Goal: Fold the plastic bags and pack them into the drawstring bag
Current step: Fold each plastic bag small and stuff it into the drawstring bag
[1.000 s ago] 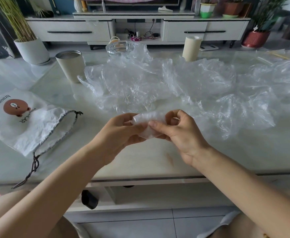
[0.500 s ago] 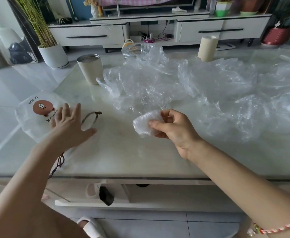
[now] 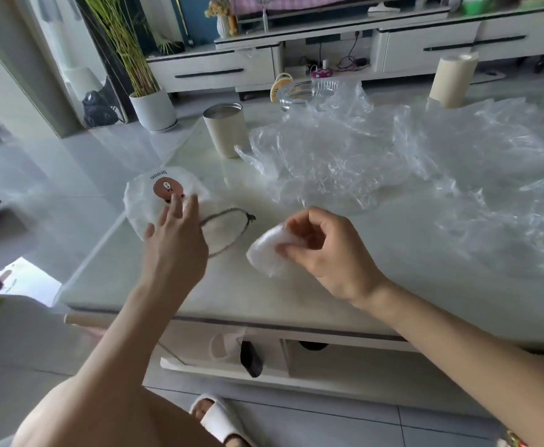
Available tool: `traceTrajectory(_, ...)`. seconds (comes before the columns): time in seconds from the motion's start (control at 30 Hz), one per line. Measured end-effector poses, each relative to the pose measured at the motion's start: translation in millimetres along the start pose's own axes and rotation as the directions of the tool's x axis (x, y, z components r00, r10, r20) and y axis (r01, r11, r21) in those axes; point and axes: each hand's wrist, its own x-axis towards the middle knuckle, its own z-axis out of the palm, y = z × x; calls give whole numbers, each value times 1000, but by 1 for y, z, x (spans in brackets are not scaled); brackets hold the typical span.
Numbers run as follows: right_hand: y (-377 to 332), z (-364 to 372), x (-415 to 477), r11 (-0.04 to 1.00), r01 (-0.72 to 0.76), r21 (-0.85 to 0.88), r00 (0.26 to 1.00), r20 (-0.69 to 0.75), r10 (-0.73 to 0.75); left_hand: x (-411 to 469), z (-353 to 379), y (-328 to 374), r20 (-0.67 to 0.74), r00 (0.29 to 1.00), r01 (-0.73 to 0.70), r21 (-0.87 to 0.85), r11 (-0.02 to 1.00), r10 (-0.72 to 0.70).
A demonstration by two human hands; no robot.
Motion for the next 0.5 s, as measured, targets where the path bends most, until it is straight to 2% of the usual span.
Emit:
traceTrajectory(0.1,-5,3,-2,947,259,-189,954,-106,-282,-14,-6,29,-50,992,-120,-119,986,115)
traceTrajectory(0.17,-3,6,1,889,337,-310,912,-129,-390,-25,-10,47,-14,987,-158,-228,961,159)
traceTrajectory(0.27,7,11,4,904,312,-293,928,-112,-357,-38,-10,67,19,979,-189,-315,930,205)
traceTrajectory(0.37,16,12,7,924,291,-247,918,-200,-342,-47,-4,80,-14,960,-265,-368,891,280)
traceTrajectory(0.43,17,12,9,920,265,-289,902,-262,-343,-56,0,86,-23,949,-301,-369,879,315)
traceTrajectory(0.5,17,11,10,915,179,-363,918,-273,-288,-63,6,92,-14,934,-343,-321,883,358)
